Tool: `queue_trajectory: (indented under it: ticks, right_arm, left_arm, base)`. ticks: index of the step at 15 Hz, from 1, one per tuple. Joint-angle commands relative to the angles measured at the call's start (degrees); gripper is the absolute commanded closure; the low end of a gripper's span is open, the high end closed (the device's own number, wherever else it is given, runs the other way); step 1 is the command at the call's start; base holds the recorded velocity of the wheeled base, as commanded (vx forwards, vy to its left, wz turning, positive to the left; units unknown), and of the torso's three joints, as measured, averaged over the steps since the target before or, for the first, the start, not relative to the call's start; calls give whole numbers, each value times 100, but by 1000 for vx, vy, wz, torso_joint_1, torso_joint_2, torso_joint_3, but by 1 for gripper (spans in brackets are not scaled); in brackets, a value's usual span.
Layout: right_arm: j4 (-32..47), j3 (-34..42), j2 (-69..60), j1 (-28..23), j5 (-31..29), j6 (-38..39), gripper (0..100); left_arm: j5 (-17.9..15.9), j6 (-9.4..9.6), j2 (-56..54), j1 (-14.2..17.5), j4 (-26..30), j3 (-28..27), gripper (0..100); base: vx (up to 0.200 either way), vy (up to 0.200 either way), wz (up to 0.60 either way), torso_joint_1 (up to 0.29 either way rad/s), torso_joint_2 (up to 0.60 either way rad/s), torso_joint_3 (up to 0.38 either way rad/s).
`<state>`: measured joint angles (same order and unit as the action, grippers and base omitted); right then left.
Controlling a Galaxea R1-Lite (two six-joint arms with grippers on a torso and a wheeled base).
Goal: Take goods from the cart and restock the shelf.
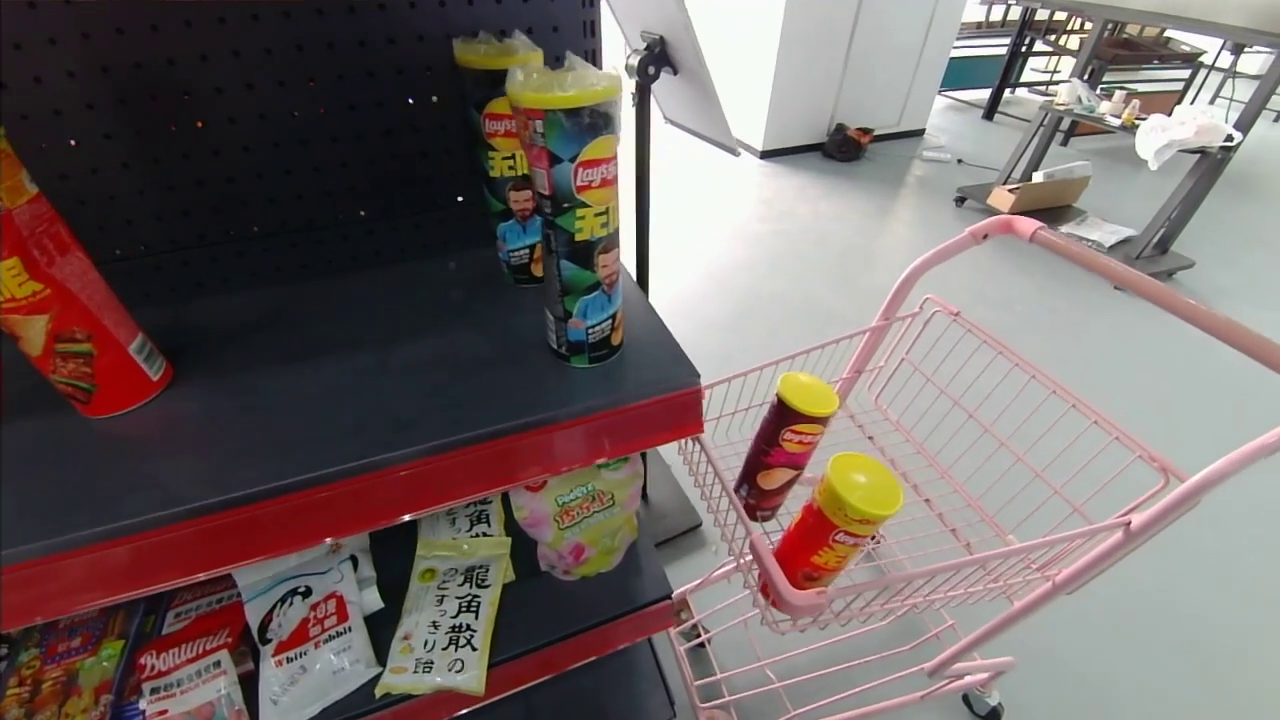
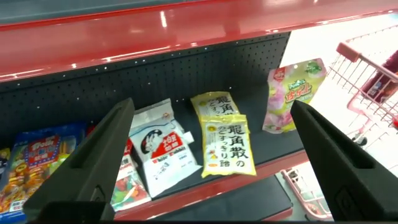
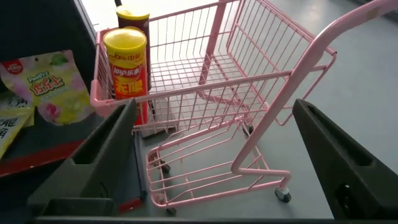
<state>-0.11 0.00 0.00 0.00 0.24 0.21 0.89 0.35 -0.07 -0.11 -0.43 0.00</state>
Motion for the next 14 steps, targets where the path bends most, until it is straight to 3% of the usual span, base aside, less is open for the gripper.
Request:
queue_trajectory:
  ticks: [1,14]
  right_arm:
    - [2,0,0,0,2,-3,0]
    - [2,0,0,0,2,-21,0]
  left_arm:
    - [-1,0,7,2,-1,0,0]
    - [-1,0,7,2,-1,0,0]
  base:
    - [0,-200,0,17,7,2]
    - [0,0,0,0,0,0]
